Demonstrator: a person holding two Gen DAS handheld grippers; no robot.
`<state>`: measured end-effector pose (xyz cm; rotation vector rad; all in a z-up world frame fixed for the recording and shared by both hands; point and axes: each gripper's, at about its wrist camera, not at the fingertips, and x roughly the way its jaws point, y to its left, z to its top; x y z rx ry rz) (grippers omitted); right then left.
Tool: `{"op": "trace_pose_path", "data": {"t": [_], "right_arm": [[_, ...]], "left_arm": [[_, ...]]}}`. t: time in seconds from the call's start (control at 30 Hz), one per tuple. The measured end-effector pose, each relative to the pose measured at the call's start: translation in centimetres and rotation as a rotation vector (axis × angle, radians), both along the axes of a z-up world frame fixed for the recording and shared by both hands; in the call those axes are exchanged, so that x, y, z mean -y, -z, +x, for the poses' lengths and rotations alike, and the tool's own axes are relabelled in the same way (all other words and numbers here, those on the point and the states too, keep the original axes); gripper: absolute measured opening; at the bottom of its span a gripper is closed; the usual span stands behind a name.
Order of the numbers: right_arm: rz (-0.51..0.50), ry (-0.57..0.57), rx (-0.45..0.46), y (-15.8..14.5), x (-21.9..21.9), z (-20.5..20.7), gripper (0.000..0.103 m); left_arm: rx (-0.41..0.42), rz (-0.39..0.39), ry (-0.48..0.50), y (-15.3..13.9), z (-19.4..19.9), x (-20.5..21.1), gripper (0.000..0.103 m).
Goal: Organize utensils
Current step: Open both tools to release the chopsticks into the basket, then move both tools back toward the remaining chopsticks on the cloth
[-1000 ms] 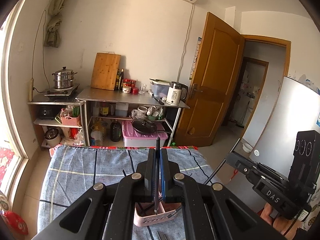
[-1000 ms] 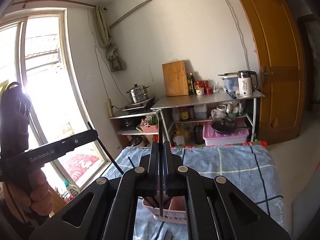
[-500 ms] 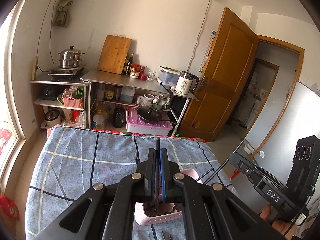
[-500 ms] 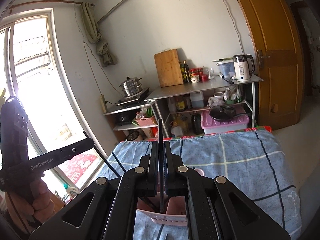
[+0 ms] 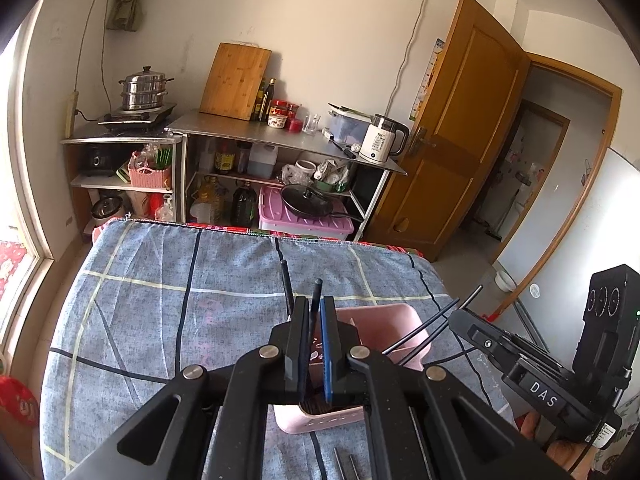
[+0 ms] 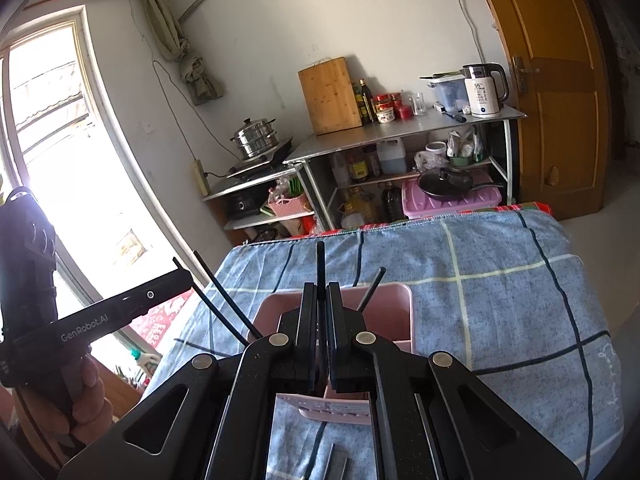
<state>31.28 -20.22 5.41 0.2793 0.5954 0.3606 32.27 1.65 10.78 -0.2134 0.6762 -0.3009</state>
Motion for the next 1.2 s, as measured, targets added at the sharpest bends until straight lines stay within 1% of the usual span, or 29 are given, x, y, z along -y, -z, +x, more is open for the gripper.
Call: {"op": "trace_pose_path", "data": {"t": [0.1, 0.17, 0.23, 0.4, 0.53, 0.63, 0.77, 0.87, 1.03, 1.2], "right_arm": [[-0.013, -0.002, 0.005, -0.3, 0.2, -0.4, 0.005], [-0.015, 0.003, 0.011, -0.6, 0.5, -0.6, 0.006], [-0.012, 0.005, 0.017, -0.9, 0.7, -1.0, 0.01], [-0.02, 0.008, 0.039, -1.6, 1.3, -2.6, 0.012], [-0.03, 0.008, 0.053, -1.7, 1.8, -4.6, 0.012], [-0.037, 0.008, 0.061, -1.2, 2.3, -6.5, 0.012], [-0.047, 0.014, 0.056, -0.2, 2.7, -9.1, 0.012], [-0.049, 0.01, 0.048, 0.7, 2.9, -11.0, 0.012], [-0.067, 0.0, 0.035, 2.3, 2.7, -13.7, 0.012], [-0.072, -0.013, 0.011, 4.1, 2.5, -16.2, 0.012]], "left_arm": [[0.01, 0.011, -0.014, -0.3, -0.4, -0.2, 0.007], [0.018, 0.009, -0.023, -0.6, -0.8, -0.4, 0.013], [0.031, 0.004, -0.029, -0.9, -1.4, -0.7, 0.016], [0.061, 0.003, -0.044, -1.4, -3.6, -1.3, 0.017], [0.09, 0.008, -0.045, -1.4, -6.3, -1.4, 0.018], [0.107, 0.019, -0.039, -0.9, -8.6, -1.2, 0.022], [0.115, 0.024, -0.032, 0.6, -11.8, -1.0, 0.026], [0.108, 0.03, -0.018, 2.0, -14.1, -0.7, 0.026], [0.074, 0.051, -0.001, 5.1, -17.4, 0.0, 0.026], [0.03, 0.055, 0.012, 8.0, -19.7, 0.1, 0.026]]}}
